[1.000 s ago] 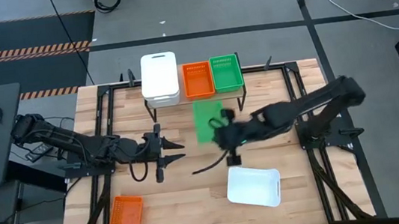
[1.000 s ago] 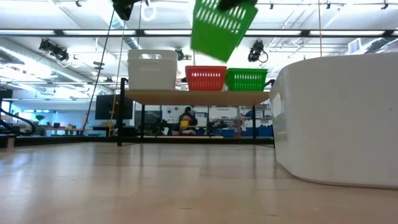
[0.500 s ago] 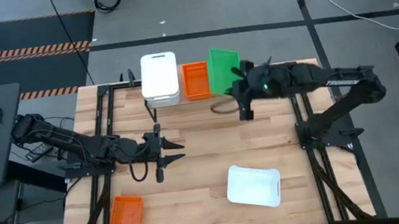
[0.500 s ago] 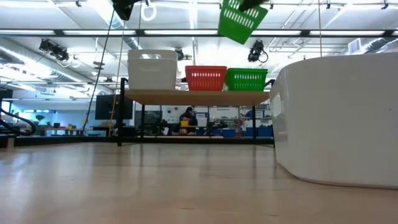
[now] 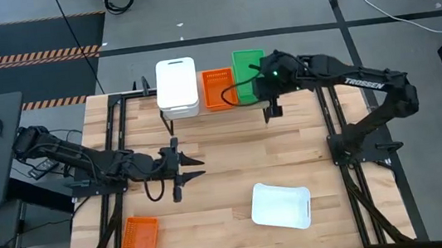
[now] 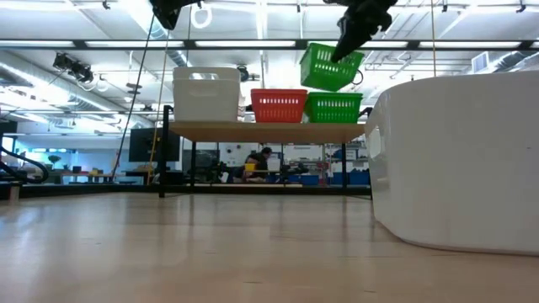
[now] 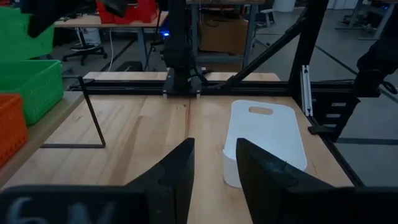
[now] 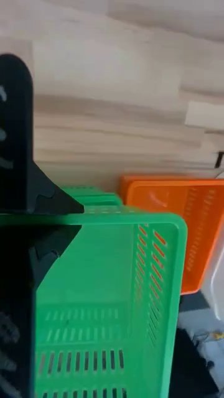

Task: Stack baskets on shelf by color
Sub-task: Stack the green bin on top of the green bins on the shelf

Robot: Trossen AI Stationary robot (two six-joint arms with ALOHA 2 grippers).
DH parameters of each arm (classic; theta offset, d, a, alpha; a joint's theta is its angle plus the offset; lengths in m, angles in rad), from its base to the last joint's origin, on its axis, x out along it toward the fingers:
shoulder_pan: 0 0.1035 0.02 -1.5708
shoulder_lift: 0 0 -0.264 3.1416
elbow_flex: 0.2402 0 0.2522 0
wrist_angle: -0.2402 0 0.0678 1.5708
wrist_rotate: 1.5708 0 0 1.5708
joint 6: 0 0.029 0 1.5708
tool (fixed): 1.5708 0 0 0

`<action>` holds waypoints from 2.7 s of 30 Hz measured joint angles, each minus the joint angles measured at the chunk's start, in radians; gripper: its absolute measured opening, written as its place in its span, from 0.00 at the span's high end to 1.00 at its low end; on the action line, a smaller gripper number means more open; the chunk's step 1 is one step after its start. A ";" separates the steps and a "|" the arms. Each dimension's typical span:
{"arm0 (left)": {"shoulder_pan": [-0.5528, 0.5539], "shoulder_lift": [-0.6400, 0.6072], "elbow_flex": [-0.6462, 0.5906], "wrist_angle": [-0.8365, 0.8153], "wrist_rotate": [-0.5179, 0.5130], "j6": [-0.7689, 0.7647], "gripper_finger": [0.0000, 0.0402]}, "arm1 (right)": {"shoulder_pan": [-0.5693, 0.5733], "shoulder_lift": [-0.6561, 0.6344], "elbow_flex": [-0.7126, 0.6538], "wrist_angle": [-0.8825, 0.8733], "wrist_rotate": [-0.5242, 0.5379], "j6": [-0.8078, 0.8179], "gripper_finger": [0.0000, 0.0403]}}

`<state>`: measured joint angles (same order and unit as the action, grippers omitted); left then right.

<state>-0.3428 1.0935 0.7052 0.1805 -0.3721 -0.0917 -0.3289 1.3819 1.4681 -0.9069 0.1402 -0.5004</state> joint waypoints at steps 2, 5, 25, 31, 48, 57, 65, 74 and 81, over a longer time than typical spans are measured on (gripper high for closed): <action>0.000 0.000 0.000 0.002 0.000 0.000 0.69 | -0.028 0.010 0.000 -0.001 -0.031 -0.004 0.98; 0.000 0.000 0.000 0.000 0.000 0.000 0.69 | -0.056 0.021 0.000 0.000 -0.055 -0.017 0.98; 0.000 0.000 0.000 -0.002 0.000 -0.006 0.69 | -0.108 0.083 0.000 -0.031 -0.144 -0.042 0.98; 0.000 0.000 0.000 -0.023 0.000 -0.009 0.69 | -0.105 0.126 0.000 -0.058 -0.142 0.003 0.98; 0.000 0.000 0.000 -0.023 0.000 -0.010 0.69 | -0.071 0.104 0.000 -0.077 -0.134 0.092 0.97; 0.000 0.000 0.000 -0.023 0.000 -0.010 0.69 | -0.070 0.104 0.000 -0.066 -0.134 0.137 0.91; 0.000 0.000 0.000 -0.023 0.000 -0.010 0.69 | -0.069 0.104 0.000 -0.064 -0.118 0.143 0.79; 0.000 0.000 0.000 -0.030 0.000 -0.010 0.69 | -0.068 0.083 0.000 -0.028 0.004 0.144 0.64; 0.000 0.000 0.000 -0.030 0.000 -0.016 0.69 | -0.056 0.057 0.000 -0.032 -0.125 0.189 0.62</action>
<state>-0.3424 1.0935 0.7055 0.1507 -0.3721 -0.1081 -0.3846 1.4385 1.4681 -0.9392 0.0148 -0.3112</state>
